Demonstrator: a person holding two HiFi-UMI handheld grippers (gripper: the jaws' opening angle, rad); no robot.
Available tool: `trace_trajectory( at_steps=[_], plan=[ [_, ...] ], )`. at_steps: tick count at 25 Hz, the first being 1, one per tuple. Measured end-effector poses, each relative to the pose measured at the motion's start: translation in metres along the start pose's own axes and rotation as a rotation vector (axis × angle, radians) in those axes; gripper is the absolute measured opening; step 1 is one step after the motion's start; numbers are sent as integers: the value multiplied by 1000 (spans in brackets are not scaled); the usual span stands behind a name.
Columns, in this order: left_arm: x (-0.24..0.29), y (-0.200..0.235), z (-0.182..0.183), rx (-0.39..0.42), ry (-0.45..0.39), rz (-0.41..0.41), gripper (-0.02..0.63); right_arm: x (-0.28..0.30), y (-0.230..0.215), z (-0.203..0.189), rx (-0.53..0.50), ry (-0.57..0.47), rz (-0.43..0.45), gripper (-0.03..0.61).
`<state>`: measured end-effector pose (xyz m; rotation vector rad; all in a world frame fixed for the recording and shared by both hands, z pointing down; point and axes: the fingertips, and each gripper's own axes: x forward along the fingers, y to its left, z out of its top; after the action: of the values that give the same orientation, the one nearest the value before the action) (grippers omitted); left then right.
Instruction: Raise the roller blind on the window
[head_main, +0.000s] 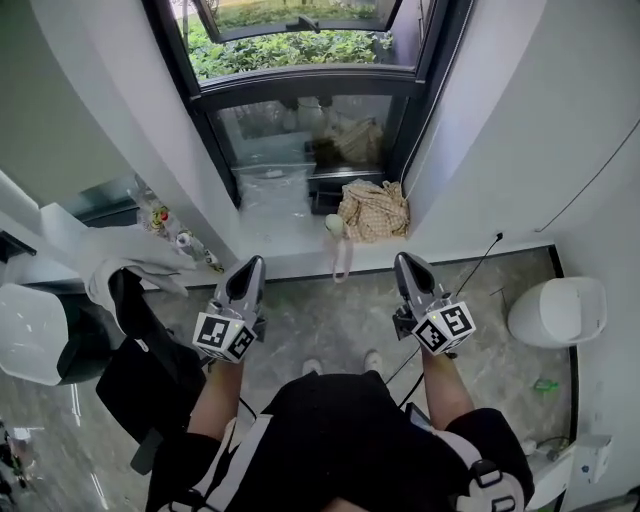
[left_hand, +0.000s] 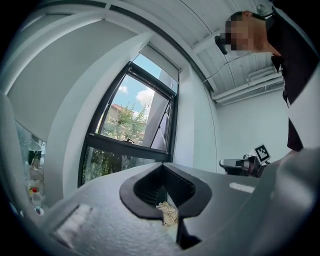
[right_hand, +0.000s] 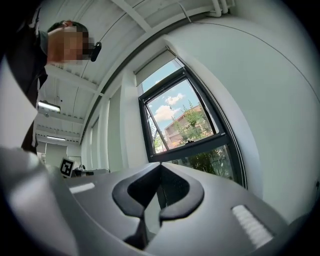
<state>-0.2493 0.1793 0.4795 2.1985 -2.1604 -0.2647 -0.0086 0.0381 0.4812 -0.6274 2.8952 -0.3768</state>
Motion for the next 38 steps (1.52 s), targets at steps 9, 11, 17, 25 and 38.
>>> trace_trajectory(
  at_steps=[9, 11, 17, 25, 38],
  plan=[
    [16, -37, 0, 17, -31, 79, 0, -7, -29, 15, -39, 27, 87, 5],
    [23, -43, -3, 2, -35, 85, 0, -6, -37, 19, -36, 28, 96, 5],
    [36, -46, -8, -4, -50, 91, 0, 4, -50, 26, -45, 23, 133, 5],
    [37, -48, -7, 12, -43, 98, 0, 15, -55, 20, -23, 37, 153, 5],
    [38, -49, -13, 2, -28, 84, 0, 16, -57, 18, -45, 58, 153, 5]
  ],
)
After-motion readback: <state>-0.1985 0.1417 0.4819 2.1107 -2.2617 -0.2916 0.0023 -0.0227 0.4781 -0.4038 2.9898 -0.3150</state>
